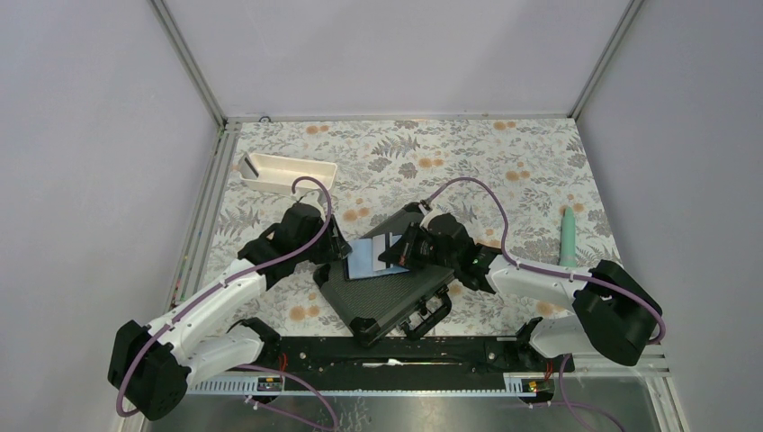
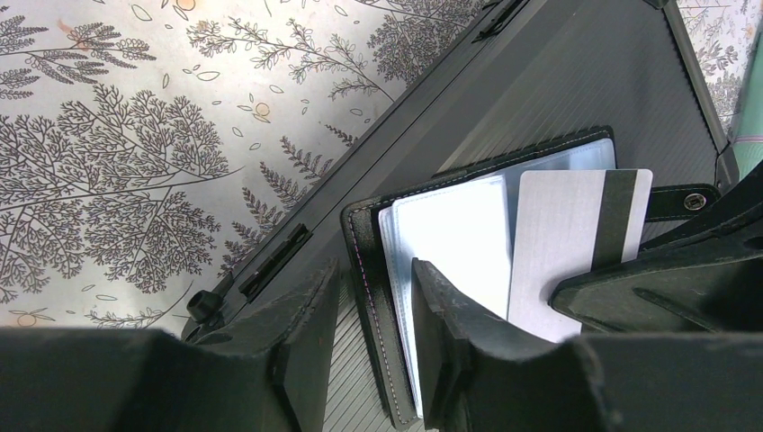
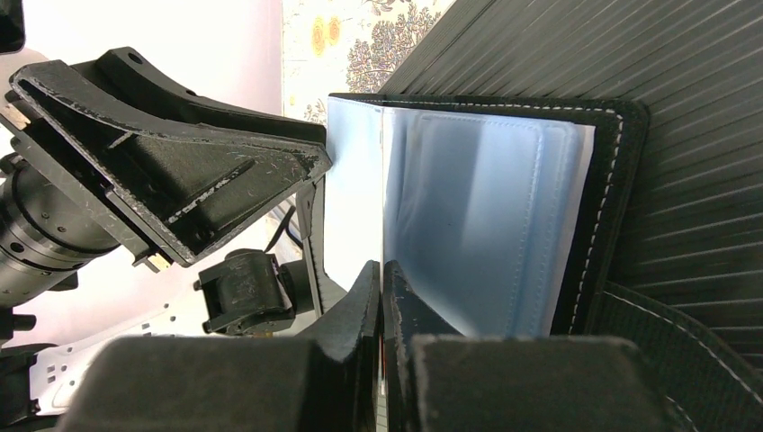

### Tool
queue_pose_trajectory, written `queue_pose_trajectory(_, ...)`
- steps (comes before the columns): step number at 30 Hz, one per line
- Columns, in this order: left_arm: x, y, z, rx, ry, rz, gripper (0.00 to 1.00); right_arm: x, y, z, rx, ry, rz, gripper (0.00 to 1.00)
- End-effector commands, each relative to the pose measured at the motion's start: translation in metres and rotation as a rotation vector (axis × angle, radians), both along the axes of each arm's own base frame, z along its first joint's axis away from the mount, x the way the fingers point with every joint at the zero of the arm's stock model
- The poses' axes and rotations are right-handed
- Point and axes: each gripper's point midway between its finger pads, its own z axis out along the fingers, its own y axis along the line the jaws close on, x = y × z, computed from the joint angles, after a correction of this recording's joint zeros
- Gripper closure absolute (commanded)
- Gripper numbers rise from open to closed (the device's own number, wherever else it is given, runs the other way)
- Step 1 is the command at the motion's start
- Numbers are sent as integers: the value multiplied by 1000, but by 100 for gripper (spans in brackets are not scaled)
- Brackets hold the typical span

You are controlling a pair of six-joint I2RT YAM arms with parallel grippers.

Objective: Put the credit cards into the card holder
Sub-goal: Insert the credit card into the card holder.

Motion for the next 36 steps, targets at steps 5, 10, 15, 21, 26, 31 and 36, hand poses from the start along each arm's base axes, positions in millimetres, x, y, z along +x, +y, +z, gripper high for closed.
queue_pose_trajectory(5, -16, -7, -2, -48, 47, -40, 68, 0, 3, 7, 38, 2, -18, 100)
queue_pose_trajectory(10, -17, -7, -3, -54, 49, -37, 70, -6, 8, 6, 58, 22, -20, 100)
queue_pose_trajectory(15, -18, -7, -5, -57, 52, -37, 71, -8, 12, 4, 62, 34, -22, 100)
queue_pose_trajectory(21, -18, -7, -6, -59, 52, -36, 73, -10, 5, -5, 52, 59, -65, 100)
queue_pose_trajectory(26, -18, -6, -6, -58, 48, -31, 75, -11, -6, -9, 43, 70, -113, 100)
queue_pose_trajectory(31, -17, -5, -7, -55, 48, -25, 76, -13, -14, -12, 29, 72, -142, 100)
queue_pose_trajectory(36, -17, -6, -6, -59, 46, -26, 76, -18, -8, -15, 34, 86, -105, 100)
